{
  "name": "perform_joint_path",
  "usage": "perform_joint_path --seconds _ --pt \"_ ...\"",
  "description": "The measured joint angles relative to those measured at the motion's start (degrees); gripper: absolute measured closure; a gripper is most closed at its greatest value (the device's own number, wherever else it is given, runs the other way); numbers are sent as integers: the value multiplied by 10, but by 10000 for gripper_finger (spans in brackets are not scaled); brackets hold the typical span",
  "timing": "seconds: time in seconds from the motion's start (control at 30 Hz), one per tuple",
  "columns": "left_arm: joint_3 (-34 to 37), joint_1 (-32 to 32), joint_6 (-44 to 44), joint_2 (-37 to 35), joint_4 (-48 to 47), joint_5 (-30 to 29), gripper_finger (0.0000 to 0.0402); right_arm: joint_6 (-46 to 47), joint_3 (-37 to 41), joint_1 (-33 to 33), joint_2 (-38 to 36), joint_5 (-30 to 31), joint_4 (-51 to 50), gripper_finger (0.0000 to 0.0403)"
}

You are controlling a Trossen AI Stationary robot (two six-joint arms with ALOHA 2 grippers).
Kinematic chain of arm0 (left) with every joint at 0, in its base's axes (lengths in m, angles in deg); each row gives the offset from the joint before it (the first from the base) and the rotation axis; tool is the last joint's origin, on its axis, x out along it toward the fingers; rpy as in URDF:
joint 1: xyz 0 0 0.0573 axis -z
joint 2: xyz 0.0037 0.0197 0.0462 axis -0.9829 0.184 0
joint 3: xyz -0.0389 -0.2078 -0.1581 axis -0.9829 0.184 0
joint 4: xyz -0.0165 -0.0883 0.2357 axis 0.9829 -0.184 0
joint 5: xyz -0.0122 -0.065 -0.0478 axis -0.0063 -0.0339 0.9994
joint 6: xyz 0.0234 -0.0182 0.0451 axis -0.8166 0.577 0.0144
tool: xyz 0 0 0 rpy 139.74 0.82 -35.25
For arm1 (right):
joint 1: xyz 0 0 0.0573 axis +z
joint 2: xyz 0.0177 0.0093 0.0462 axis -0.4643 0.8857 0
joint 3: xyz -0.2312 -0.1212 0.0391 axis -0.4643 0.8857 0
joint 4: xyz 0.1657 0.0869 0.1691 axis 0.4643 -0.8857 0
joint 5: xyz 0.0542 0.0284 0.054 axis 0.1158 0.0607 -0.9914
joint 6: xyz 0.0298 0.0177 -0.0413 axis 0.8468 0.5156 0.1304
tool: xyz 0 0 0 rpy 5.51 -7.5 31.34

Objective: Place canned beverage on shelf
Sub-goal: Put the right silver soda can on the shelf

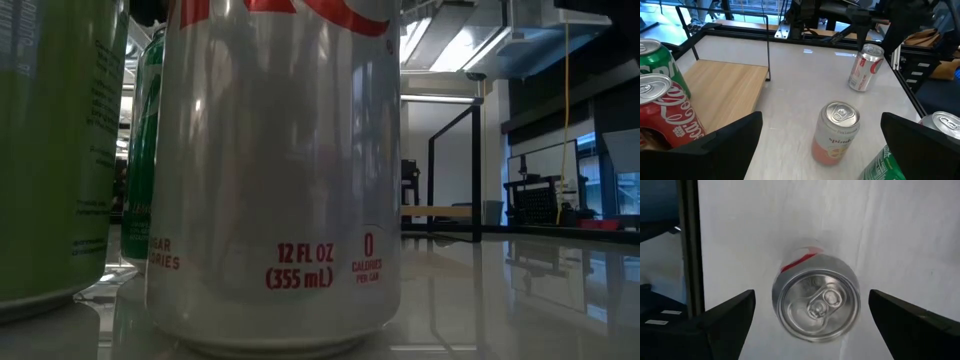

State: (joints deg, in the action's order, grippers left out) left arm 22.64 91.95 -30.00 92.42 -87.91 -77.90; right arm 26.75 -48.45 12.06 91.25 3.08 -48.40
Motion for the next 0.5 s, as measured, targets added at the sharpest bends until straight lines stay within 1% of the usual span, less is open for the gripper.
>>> perform_joint_path --seconds 0.33,0.5 --pt "0 0 0 0 1 0 5 -1 0 0 18 2 -16 22" --pt "0 0 0 0 1 0 5 -2 0 0 18 7 -17 39"
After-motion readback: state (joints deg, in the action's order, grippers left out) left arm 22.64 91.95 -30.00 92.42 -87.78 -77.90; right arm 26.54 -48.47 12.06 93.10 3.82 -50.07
